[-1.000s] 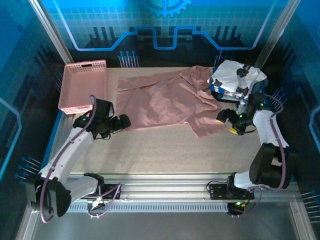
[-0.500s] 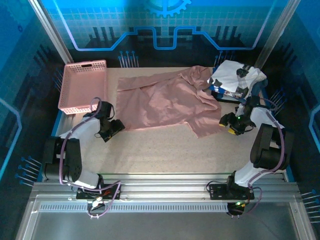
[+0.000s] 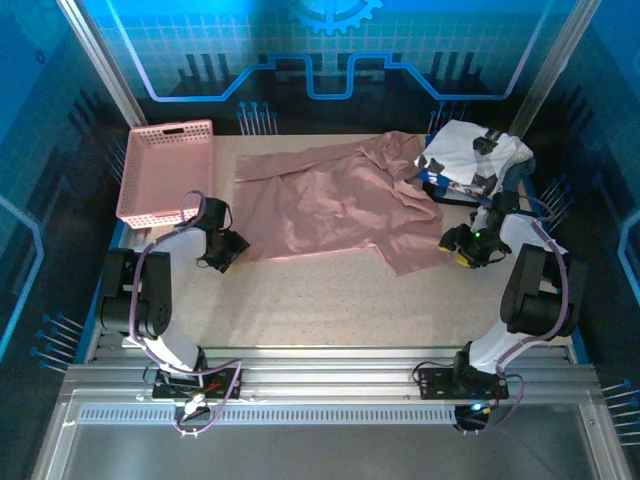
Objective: Fold and stack the t-shirts
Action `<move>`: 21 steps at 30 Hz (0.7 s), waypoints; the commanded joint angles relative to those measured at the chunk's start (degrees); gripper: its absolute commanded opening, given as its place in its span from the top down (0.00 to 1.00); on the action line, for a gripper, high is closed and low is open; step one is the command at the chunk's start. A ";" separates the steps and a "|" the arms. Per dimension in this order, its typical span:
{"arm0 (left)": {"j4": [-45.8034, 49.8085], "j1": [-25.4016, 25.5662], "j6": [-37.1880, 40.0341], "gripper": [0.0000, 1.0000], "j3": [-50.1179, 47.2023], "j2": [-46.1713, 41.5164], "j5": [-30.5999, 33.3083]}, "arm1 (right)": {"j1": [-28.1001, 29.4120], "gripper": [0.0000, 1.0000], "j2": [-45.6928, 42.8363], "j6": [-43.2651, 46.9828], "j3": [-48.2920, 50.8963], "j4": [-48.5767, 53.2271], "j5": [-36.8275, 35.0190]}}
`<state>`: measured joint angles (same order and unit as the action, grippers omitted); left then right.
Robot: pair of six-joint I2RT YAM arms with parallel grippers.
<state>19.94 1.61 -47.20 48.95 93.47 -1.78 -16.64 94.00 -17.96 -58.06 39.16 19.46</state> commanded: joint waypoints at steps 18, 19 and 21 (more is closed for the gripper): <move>1.44 -0.82 2.19 1.00 0.28 -3.41 0.38 | -0.11 0.55 5.52 -3.03 -0.89 -2.65 -0.34; 1.58 -0.82 2.41 1.00 0.01 -4.18 0.24 | 0.50 0.55 6.43 -3.13 -1.57 -2.53 -0.70; 1.81 -0.80 3.00 1.00 -0.17 -4.86 -0.09 | 1.55 0.56 8.14 -3.70 -2.63 -2.24 -2.43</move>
<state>22.11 0.56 -46.17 49.43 91.24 -0.51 -16.51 99.83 -20.43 -58.37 37.39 18.87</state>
